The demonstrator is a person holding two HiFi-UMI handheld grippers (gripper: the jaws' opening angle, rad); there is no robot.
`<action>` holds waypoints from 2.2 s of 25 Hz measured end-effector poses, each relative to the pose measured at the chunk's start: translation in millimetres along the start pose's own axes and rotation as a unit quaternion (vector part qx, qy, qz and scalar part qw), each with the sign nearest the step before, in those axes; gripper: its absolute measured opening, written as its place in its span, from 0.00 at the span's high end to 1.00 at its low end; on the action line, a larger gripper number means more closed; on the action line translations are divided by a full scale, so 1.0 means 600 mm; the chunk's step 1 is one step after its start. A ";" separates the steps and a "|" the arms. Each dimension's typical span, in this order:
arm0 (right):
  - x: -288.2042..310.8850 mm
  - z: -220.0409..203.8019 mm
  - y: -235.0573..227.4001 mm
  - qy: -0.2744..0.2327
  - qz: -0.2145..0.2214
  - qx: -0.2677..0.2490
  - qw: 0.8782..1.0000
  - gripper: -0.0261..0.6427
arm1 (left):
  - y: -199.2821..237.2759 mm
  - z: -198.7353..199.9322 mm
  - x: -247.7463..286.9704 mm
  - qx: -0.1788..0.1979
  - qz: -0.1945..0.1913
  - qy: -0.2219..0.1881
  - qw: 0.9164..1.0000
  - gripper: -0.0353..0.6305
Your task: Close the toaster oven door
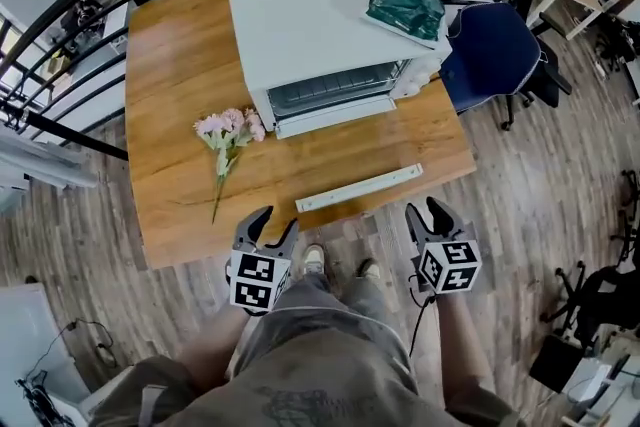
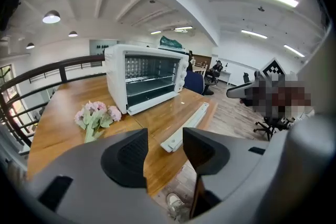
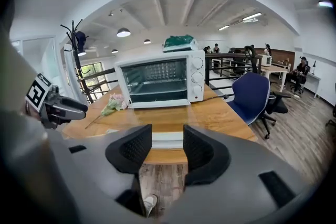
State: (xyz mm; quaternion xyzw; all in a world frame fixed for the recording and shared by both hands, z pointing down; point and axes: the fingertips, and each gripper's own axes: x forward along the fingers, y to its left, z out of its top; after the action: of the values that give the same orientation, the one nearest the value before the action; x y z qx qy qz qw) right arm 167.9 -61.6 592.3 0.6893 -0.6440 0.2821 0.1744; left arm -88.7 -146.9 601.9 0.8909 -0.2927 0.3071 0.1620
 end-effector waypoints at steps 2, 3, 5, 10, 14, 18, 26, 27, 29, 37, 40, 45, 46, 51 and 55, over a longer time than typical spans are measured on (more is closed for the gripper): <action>0.021 -0.017 -0.015 0.014 -0.003 0.005 1.000 0.66 | -0.003 -0.018 0.020 -0.005 -0.006 0.015 1.000 0.63; 0.032 -0.024 -0.022 0.020 -0.002 0.007 1.000 0.66 | -0.003 -0.027 0.030 -0.006 -0.008 0.023 1.000 0.63; 0.053 -0.039 -0.033 0.033 0.002 0.008 0.999 0.66 | -0.006 -0.046 0.049 -0.011 -0.007 0.040 0.999 0.63; 0.106 -0.078 -0.063 0.070 0.022 -0.004 0.997 0.66 | -0.014 -0.092 0.081 -0.046 0.013 0.071 0.996 0.63; 0.140 -0.102 -0.090 0.095 0.039 -0.013 0.995 0.66 | -0.021 -0.127 0.108 -0.079 0.039 0.080 0.993 0.63; 0.162 -0.119 -0.105 0.113 0.065 -0.013 0.991 0.66 | -0.027 -0.143 0.132 -0.125 0.064 0.084 0.987 0.63; 0.205 -0.116 -0.112 0.119 0.119 -0.035 0.985 0.69 | -0.026 -0.136 0.161 -0.169 0.119 0.074 0.976 0.63; 0.209 -0.117 -0.113 0.122 0.125 -0.037 0.984 0.70 | -0.023 -0.134 0.163 -0.174 0.126 0.073 0.974 0.63; 0.212 -0.118 -0.114 0.126 0.139 -0.037 0.982 0.72 | -0.019 -0.132 0.167 -0.175 0.135 0.076 0.972 0.64; 0.189 -0.083 -0.107 0.119 0.203 -0.057 0.970 0.75 | -0.020 -0.097 0.142 -0.201 0.165 0.060 0.964 0.66; 0.174 -0.040 -0.101 0.098 0.236 -0.084 0.963 0.75 | -0.015 -0.056 0.122 -0.206 0.177 0.030 0.962 0.68; 0.159 0.042 -0.087 0.066 0.266 -0.077 0.959 0.75 | 0.000 0.019 0.095 -0.206 0.182 -0.021 0.961 0.73; 0.159 0.058 -0.085 0.060 0.266 -0.067 0.960 0.75 | 0.004 0.034 0.093 -0.205 0.182 -0.030 0.961 0.73; 0.166 0.138 -0.077 0.027 0.278 -0.012 0.960 0.75 | 0.031 0.111 0.083 -0.185 0.180 -0.077 0.963 0.74; 0.179 0.197 -0.073 0.009 0.287 0.025 0.958 0.75 | 0.059 0.167 0.079 -0.176 0.179 -0.113 0.961 0.74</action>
State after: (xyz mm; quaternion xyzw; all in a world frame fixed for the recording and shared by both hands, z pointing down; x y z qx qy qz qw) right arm 231.8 -212.9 571.1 0.4775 -0.8057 0.3425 0.0742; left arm -35.3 -241.5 560.0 0.8105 -0.5129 0.1723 0.2244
